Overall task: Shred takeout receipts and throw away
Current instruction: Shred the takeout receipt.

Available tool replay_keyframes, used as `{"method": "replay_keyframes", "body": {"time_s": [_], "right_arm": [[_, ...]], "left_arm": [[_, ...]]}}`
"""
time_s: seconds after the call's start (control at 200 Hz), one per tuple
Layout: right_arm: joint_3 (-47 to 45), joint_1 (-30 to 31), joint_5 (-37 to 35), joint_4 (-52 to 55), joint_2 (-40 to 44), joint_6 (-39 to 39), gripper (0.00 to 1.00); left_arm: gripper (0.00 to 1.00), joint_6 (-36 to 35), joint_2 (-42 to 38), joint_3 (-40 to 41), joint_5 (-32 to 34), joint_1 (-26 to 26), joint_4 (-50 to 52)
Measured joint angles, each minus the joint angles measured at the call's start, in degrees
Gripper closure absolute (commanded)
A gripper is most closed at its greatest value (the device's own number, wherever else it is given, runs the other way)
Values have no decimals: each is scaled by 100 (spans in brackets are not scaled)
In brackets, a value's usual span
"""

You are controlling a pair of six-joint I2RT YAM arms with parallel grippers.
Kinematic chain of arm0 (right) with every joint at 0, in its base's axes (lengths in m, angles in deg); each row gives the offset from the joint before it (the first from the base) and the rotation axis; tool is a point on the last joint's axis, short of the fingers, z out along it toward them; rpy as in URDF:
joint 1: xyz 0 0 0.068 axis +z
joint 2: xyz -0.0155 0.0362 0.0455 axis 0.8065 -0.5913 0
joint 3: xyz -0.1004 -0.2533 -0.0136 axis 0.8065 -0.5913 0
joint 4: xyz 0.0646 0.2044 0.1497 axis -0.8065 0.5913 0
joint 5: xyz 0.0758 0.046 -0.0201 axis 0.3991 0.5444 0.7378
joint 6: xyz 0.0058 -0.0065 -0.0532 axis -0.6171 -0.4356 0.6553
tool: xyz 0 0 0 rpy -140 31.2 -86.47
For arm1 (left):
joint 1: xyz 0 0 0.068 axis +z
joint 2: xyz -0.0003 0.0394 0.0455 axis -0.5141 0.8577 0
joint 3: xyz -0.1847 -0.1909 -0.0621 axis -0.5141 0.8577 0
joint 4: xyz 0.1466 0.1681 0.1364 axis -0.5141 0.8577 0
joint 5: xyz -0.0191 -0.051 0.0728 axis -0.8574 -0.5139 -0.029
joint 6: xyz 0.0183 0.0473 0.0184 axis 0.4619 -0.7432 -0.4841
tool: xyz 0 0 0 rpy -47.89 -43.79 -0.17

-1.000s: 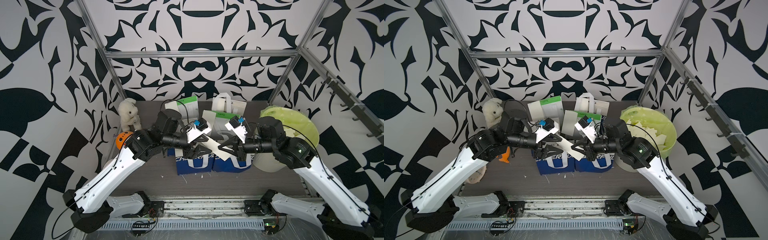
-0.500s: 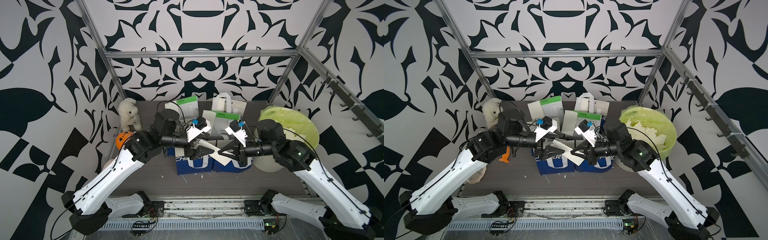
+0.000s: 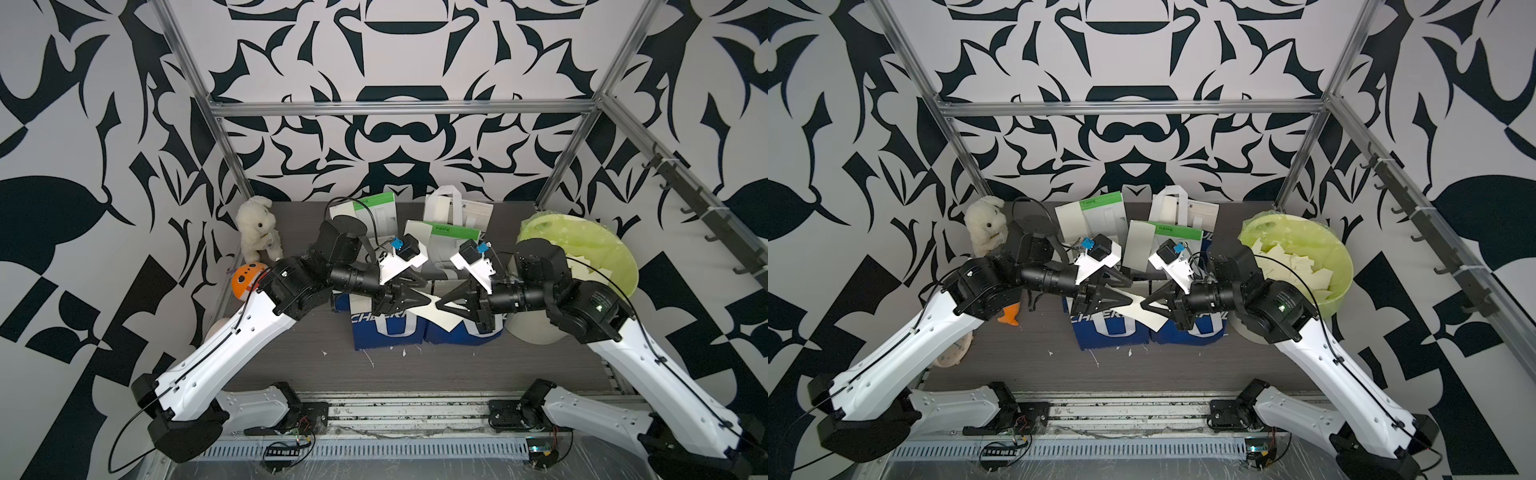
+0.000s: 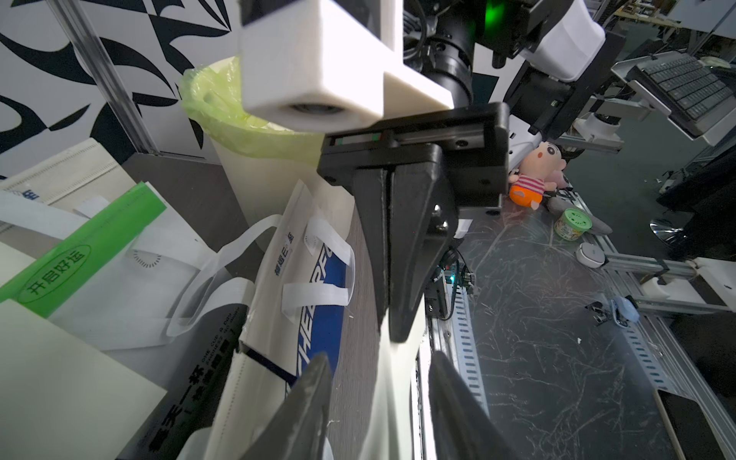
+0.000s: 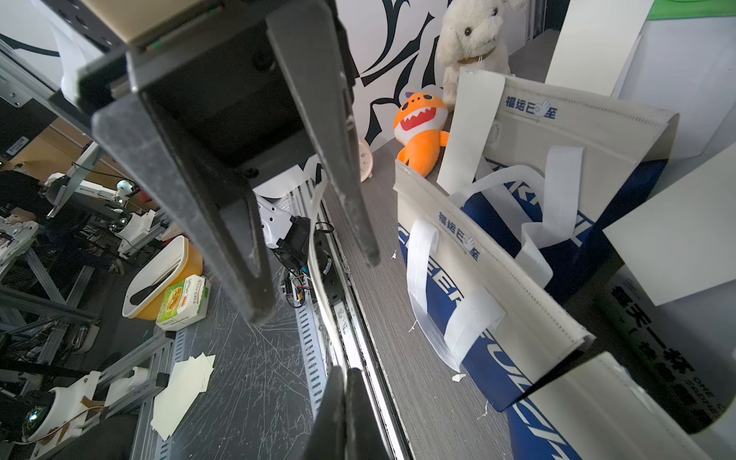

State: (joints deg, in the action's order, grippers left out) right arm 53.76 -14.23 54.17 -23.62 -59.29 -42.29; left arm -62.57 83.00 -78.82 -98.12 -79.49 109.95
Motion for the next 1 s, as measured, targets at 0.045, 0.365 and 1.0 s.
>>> {"method": "replay_keyframes", "body": {"time_s": [0.045,0.365,1.0], "right_arm": [[0,0,0,-26,0,-15,100],[-2,0,-46,-155,0,-101,100],[-310,0,-111,-911,52,-535,77]], "left_arm": [[65,22,0,9,-13,0,-28],[99,74,0,42,-127,0,-68],[100,553,-356,1010,-140,0,-1161]]}}
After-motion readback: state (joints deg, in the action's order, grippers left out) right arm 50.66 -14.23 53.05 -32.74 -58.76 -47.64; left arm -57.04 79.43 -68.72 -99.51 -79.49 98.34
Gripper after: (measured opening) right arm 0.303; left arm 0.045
